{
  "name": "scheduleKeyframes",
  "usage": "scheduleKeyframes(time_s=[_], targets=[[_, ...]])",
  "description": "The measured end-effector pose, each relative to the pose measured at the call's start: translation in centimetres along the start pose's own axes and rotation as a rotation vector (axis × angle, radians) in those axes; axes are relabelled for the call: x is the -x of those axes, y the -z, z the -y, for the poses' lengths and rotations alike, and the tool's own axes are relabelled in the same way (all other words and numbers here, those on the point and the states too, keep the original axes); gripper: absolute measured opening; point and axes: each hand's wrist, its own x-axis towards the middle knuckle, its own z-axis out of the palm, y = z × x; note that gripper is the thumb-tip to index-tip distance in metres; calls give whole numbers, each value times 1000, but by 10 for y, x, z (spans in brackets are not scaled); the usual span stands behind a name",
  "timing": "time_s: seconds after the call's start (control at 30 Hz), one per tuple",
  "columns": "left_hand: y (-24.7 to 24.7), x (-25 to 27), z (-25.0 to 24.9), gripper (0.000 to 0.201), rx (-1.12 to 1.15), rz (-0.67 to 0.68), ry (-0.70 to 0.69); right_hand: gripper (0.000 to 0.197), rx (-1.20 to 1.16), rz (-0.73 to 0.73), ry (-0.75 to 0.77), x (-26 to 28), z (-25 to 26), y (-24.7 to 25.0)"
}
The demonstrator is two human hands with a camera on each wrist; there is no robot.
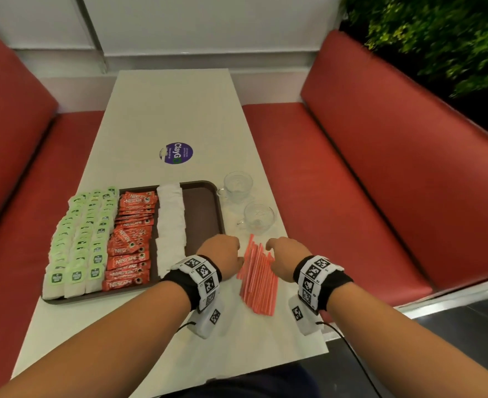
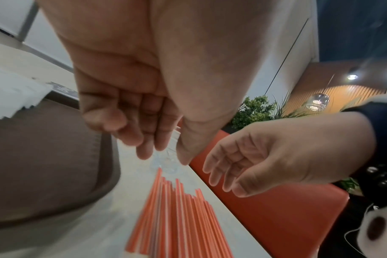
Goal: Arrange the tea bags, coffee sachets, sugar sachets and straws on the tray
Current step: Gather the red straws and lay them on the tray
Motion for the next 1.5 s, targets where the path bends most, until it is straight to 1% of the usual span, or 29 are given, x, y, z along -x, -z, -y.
scheduleKeyframes(time_s=[0.03, 0.1, 0.13, 0.2, 0.3, 0.4, 0.47, 0.53, 0.63, 0.67, 0.8, 0.9, 1.0, 1.07, 1.17, 1.27, 1.37, 1.5], targets=[[-1, -3, -9, 40, -14, 20, 16, 53, 17, -12, 7, -2, -7, -1], [-2, -8, -27, 36, -41, 53, 47, 57, 62, -26, 46, -6, -19, -3], [-4, -10, -35, 33, -49, 70, 67, 63, 91, -19, 69, -8, -25, -5], [-9, -11, -47, 31, -49, 101, 121, 82, 150, -8, 109, -11, -34, -9], [-21, -13, -58, 39, -59, 147, 182, 103, 179, 1, 180, -19, -45, -13], [-31, -15, -64, 51, -43, 180, 255, 109, 179, 10, 269, -28, -55, -14], [-39, -17, -65, 60, 14, 162, 299, 106, 177, 9, 319, -33, -59, -13], [-44, -18, -65, 63, 60, 148, 311, 95, 156, 9, 350, -36, -58, -12], [-45, -19, -64, 59, 79, 142, 293, 68, 105, 8, 389, -36, -52, -11], [-44, -19, -63, 57, 75, 141, 279, 62, 84, 14, 395, -34, -49, -12], [-40, -15, -58, 49, 48, 171, 200, 50, 16, 46, 395, -26, -37, -17], [-38, -9, -51, 48, 28, 206, 137, 51, 1, 66, 377, -19, -28, -22], [-39, -3, -41, 46, 8, 233, 81, 57, -8, 102, 365, -15, -22, -26], [-41, 2, -35, 47, -16, 235, 50, 62, 27, 111, 368, -16, -19, -25], [-44, 8, -26, 47, -23, 218, 39, 64, 102, 73, 404, -23, -16, -22], [-49, 10, -20, 47, -40, 199, 59, 64, 214, 41, 492, -33, -15, -23], [-53, 12, -18, 40, -71, 178, 64, 52, 310, 72, 588, -39, -11, -24], [-53, 10, -20, 31, -116, 194, 59, 35, 333, 100, 642, -41, -6, -26]])
